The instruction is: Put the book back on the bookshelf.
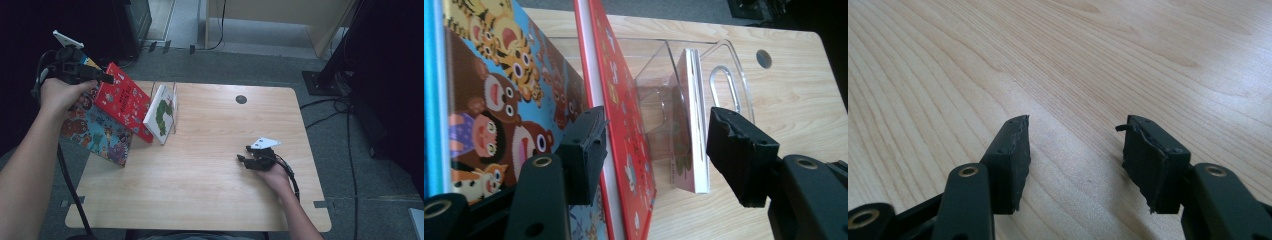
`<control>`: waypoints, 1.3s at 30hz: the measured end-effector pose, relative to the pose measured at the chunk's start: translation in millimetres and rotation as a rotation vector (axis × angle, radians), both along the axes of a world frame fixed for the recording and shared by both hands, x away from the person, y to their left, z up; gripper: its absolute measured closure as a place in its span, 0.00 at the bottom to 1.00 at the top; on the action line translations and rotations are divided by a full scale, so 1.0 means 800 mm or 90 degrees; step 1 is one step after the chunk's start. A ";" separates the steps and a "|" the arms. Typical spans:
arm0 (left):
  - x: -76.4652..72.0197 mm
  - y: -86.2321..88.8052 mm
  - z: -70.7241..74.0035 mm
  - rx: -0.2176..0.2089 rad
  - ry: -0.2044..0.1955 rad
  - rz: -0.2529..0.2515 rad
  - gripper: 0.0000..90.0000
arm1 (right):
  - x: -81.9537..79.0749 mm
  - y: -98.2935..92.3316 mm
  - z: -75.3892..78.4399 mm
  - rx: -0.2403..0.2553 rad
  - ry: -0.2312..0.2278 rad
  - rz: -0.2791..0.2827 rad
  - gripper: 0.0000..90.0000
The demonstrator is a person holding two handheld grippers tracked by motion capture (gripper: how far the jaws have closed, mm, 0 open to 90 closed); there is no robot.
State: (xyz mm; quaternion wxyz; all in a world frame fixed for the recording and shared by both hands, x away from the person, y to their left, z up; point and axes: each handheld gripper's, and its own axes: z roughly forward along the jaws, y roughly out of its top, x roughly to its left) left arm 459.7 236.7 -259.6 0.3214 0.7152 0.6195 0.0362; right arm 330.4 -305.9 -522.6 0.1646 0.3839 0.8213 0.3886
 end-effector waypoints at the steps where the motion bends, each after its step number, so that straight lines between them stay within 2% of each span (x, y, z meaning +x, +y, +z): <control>1: -0.002 0.000 0.000 -0.004 -0.002 -0.003 0.46 | 0.000 0.000 0.000 0.000 0.000 0.001 0.49; 5: -0.011 -0.003 0.000 -0.018 -0.004 -0.014 0.45 | -0.001 0.000 0.000 0.001 0.002 0.002 0.47; 9: -0.020 -0.008 0.000 -0.048 -0.007 -0.025 0.45 | -0.001 0.000 0.000 0.000 0.001 0.003 0.46; 11: -0.024 -0.014 -0.001 -0.053 -0.008 -0.032 0.45 | -0.001 0.001 0.000 0.000 0.001 0.003 0.46; 14: -0.031 -0.022 -0.005 -0.053 -0.009 -0.047 0.45 | -0.002 0.001 0.000 0.000 0.001 0.004 0.45; 18: -0.042 -0.035 -0.008 -0.034 -0.015 -0.058 0.45 | -0.002 0.001 0.000 -0.001 0.000 0.005 0.44; 26: -0.059 -0.057 -0.020 -0.040 -0.012 -0.089 0.44 | -0.002 0.001 0.000 -0.001 0.001 0.005 0.44; 29: -0.067 -0.062 -0.027 -0.043 -0.018 -0.101 0.44 | -0.003 0.001 0.000 -0.001 0.000 0.006 0.44; 33: -0.078 -0.070 -0.036 -0.034 -0.023 -0.110 0.44 | -0.003 0.001 0.000 -0.001 0.000 0.005 0.44; 39: -0.098 -0.085 -0.056 -0.054 -0.023 -0.133 0.44 | -0.003 0.001 0.000 -0.001 0.002 0.005 0.44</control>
